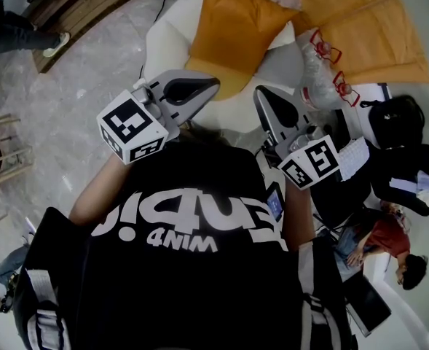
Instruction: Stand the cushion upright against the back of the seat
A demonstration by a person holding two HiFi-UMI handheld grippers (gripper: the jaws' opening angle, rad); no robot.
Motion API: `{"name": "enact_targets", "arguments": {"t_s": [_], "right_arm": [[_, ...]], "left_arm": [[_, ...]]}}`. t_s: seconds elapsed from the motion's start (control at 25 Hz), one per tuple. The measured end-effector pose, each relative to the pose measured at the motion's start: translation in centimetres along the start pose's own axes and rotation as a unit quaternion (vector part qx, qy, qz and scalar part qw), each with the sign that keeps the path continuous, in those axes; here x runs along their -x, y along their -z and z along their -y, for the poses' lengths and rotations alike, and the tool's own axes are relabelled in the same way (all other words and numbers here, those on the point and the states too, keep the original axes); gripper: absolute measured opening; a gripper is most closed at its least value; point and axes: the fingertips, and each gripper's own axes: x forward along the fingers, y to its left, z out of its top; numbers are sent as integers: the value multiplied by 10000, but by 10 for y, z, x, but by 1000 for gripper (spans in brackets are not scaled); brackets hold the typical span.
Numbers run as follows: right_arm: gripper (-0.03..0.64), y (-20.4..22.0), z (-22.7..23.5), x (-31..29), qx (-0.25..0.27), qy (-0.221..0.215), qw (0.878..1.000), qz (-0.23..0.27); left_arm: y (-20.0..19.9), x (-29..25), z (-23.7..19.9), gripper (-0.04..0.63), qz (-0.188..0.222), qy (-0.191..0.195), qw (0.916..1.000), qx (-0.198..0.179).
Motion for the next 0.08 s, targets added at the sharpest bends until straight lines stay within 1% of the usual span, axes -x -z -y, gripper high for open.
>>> {"name": "enact_targets", "arguments": {"t_s": [0.08], "right_arm": [[21, 2, 0, 1, -30, 25, 10000, -19]], "left_arm": [[1, 0, 1, 8, -17, 12, 10000, 6]]}}
